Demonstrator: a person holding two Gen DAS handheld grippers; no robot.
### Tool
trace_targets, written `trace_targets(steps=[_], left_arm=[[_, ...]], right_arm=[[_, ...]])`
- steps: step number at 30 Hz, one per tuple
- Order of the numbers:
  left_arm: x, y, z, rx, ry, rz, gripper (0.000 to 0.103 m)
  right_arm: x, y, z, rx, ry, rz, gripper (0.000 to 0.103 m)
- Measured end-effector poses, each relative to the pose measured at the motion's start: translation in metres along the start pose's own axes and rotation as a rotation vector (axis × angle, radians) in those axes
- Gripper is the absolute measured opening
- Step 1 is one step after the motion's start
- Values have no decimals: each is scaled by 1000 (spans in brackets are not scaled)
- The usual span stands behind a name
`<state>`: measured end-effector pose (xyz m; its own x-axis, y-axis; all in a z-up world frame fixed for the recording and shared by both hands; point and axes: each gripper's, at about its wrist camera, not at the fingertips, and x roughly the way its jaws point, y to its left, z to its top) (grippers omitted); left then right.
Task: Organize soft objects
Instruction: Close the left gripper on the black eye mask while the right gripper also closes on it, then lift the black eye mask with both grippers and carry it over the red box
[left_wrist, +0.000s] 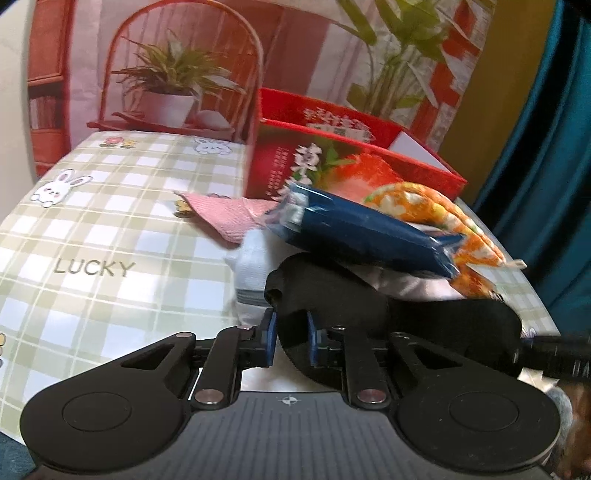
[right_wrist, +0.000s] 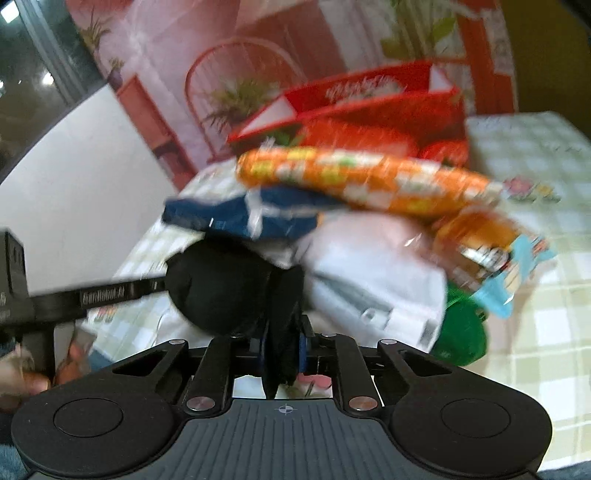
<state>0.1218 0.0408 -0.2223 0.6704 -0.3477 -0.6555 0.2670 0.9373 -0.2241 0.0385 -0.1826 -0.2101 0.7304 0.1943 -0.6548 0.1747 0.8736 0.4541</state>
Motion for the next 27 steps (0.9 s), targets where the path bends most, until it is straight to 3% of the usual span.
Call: trace_targets(steps=[4,7,12,17,22,27], left_arm=[[4,-4,-4,11,30,-58,19],[11,-5,-6,15,54,-59,22],[24,3,-2,-21,74,-33,28],[30,3,6,24,51,-29,46],[43,-2,8,45,80,-57,51],[51,0,5,-8,112,-128,52]], right_arm=[[-13,-2,6,-24,-89,-38,11],[-20,-3,10,-61,-130,-77,11],[-16,-16,10,-45,-135,-131,11],[-18,-24,5,-25,-145,-154,11],[-16,-25,4,-22,-143,-165,11],[-13,-27,4,-15,-134,-171,11]])
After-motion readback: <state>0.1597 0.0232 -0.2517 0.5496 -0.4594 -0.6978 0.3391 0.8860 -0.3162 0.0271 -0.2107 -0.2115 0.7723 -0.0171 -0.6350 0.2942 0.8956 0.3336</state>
